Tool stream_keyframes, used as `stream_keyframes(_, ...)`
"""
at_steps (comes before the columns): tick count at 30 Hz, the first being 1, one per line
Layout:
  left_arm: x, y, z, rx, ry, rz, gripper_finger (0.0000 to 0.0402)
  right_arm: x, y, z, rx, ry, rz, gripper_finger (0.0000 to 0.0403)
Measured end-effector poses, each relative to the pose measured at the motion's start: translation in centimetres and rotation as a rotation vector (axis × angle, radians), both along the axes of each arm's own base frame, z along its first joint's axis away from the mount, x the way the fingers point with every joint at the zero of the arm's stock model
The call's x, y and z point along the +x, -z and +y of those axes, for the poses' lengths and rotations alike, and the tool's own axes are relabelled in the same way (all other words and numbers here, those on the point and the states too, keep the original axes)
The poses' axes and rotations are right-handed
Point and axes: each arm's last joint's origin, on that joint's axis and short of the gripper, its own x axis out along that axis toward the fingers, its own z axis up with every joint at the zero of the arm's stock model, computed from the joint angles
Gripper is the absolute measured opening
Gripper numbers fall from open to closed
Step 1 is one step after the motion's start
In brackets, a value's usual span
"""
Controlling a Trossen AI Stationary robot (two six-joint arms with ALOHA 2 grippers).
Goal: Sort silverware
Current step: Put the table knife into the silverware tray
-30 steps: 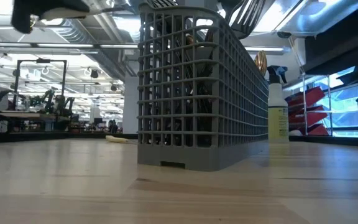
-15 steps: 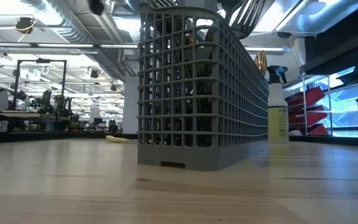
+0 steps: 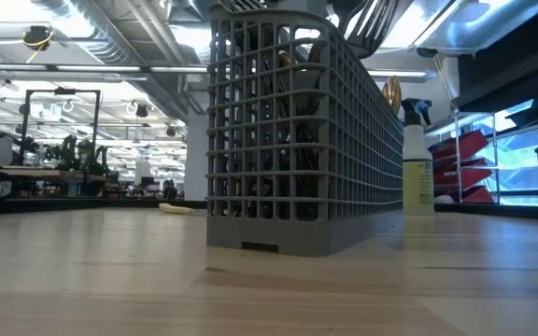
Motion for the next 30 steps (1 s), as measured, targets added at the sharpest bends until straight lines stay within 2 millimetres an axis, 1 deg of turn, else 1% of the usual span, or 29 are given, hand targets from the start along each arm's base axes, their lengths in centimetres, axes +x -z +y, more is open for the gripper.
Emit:
stream_keyframes(3, 3.4, 0.4, 0.7, 0.049, -0.003, 0.048, 0.0046, -1.5, 0.8, -1.5, 0.020, 0.046, 0.012, 0.0000)
stream_keyframes(5, 5.3, 0.6, 1.3, 0.063, 0.004, 0.045, 0.0046, -2.5, 0.9, -2.2, 0.052, 0.071, -0.046, 0.0000)
stream_keyframes(7, 6.8, 1.1, 1.9, 0.064, 0.006, 0.042, 0.0045, -3.2, 0.8, -2.9, 0.082, 0.096, -0.102, 0.0000)
stream_keyframes(10, 8.1, 1.9, 2.8, 0.062, -0.014, 0.019, 0.0045, -4.0, 0.3, -3.9, 0.093, 0.119, -0.192, 0.0000)
stream_keyframes(13, 8.8, 3.3, 3.6, 0.033, -0.024, 0.002, 0.0045, -4.6, -0.5, -5.4, 0.094, 0.170, -0.282, 0.0000)
stream_keyframes(17, 9.3, 4.6, 3.9, 0.015, -0.028, 0.025, 0.0045, -5.4, -1.1, -8.1, 0.117, 0.298, -0.301, 0.0000)
stream_keyframes(19, 9.3, 4.7, 3.9, 0.043, -0.034, 0.041, 0.0045, -5.4, -1.2, -8.8, 0.125, 0.348, -0.321, 0.0000)
stream_keyframes(22, 9.4, 4.7, 3.7, 0.125, -0.047, 0.082, 0.0045, -5.0, -1.1, -9.3, 0.116, 0.398, -0.325, 0.0000)
stream_keyframes(24, 9.4, 4.8, 3.6, 0.154, -0.056, 0.104, 0.0045, -4.8, -0.5, -9.5, 0.094, 0.414, -0.328, 0.0000)
stream_keyframes(26, 9.4, 4.9, 3.4, 0.153, -0.054, 0.110, 0.0045, -4.8, 0.7, -9.7, 0.092, 0.428, -0.297, 0.0000)
stream_keyframes(30, 9.3, 5.2, 3.5, 0.142, -0.066, 0.119, 0.0045, -5.0, 4.2, -10.0, 0.153, 0.465, -0.231, 0.0000)
